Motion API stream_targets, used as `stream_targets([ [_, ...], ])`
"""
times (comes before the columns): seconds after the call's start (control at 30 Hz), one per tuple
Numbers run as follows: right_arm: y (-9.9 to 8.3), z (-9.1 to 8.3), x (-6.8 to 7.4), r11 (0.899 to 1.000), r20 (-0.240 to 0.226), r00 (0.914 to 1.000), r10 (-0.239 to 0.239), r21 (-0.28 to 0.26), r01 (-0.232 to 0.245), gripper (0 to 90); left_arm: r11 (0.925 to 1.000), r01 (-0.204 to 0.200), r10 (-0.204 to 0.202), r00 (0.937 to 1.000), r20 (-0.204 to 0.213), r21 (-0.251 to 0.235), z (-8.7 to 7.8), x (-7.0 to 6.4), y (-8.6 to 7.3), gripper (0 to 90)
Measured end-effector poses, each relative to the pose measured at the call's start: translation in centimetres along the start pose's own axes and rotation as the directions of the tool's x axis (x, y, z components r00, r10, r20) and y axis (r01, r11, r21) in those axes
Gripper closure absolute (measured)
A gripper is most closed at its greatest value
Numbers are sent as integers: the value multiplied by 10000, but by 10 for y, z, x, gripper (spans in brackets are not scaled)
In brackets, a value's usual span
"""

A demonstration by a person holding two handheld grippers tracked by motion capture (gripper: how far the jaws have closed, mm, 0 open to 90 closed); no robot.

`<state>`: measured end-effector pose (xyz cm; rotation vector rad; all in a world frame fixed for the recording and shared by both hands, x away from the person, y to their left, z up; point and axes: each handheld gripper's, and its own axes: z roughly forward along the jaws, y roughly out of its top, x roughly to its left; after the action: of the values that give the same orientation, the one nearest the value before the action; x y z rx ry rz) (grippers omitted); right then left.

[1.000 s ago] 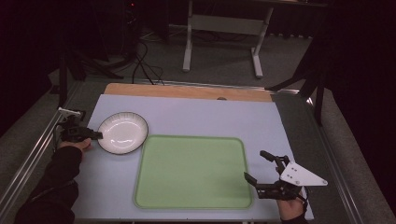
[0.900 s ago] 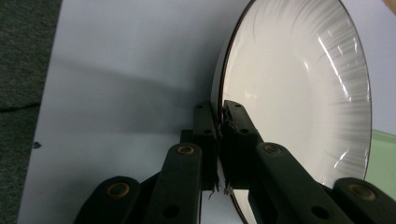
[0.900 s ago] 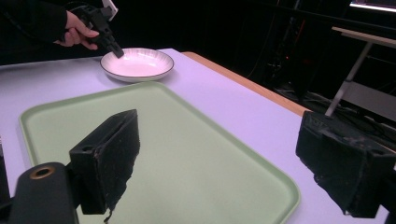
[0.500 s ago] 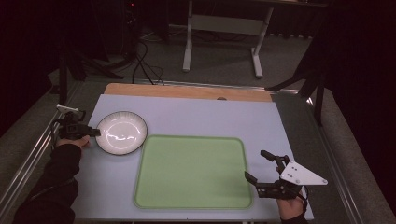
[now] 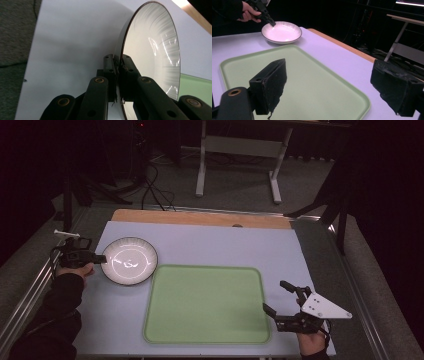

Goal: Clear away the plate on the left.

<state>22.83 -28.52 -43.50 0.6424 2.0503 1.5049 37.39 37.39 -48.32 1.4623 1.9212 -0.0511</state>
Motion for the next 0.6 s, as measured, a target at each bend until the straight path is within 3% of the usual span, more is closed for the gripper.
stream_targets([
  [0.33,0,1,1,10000,4,10000,-32,64,32,133,9989,-468,466,9976,519,31,-21,-21,5,856],
  [0.6,1,1,1,10000,28,10000,-79,33,79,133,9967,-792,781,9956,515,190,-24,-35,3,854],
])
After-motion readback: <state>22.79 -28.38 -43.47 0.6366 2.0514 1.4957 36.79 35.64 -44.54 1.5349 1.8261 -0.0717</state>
